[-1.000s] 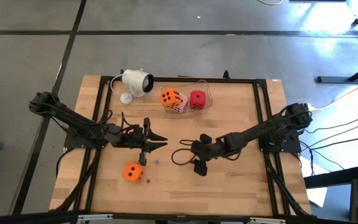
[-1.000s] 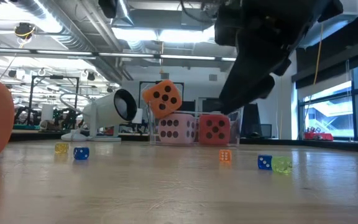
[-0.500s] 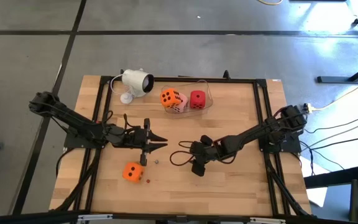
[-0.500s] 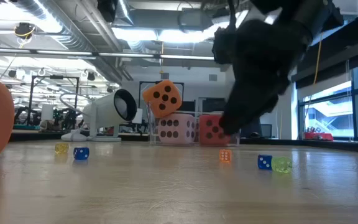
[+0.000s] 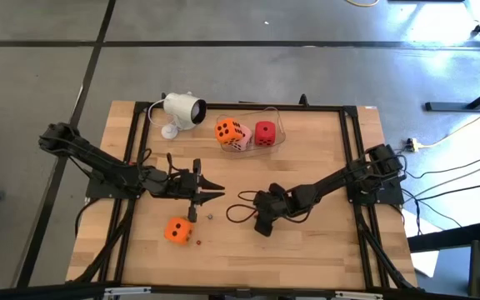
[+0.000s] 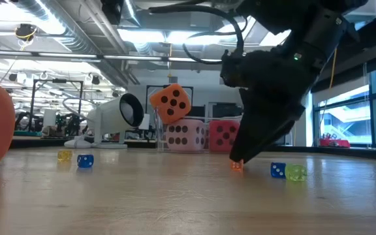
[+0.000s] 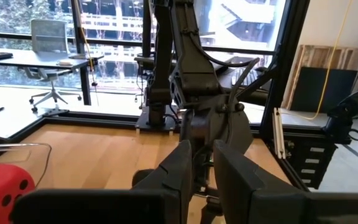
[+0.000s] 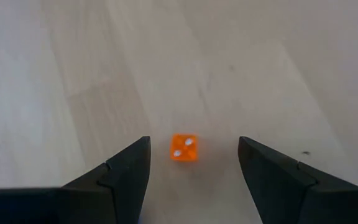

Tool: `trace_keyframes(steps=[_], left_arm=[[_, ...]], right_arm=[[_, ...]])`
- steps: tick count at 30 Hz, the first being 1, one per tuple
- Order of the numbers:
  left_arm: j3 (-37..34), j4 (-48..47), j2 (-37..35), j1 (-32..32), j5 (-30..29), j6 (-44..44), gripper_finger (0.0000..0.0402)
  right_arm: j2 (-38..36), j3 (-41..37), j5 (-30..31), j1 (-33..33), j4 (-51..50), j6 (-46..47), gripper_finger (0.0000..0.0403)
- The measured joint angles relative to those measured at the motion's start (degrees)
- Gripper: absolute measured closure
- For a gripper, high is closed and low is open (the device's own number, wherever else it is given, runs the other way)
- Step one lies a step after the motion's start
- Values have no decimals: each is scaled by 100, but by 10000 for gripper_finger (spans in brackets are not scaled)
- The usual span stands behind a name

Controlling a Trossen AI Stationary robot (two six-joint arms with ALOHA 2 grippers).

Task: Pick & Place Dice
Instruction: Put the small orange die into the transparent bin

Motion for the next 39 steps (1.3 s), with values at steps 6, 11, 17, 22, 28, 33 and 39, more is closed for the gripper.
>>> trace_keyframes(steps=[6, 11, 17, 22, 28, 33, 39], left_arm=[[0, -16, 0, 0, 1, -2, 341], [0, -15, 0, 0, 1, -2, 343], [0, -13, 0, 0, 2, -4, 345], [0, -11, 0, 0, 4, -44, 348], [0, -11, 0, 0, 4, -60, 348], [0, -11, 0, 0, 3, -59, 350], [0, -11, 0, 0, 2, -58, 350]], right_arm=[[-1, 0, 215, 61, 2, 117, 160], [-2, 0, 233, 116, -3, 187, 160], [114, 5, 236, 129, 34, 410, 160], [274, 20, 416, 174, 87, 439, 160], [339, 20, 735, 263, 126, 515, 177], [343, 13, 740, 264, 83, 530, 222], [345, 8, 724, 260, 79, 543, 295]])
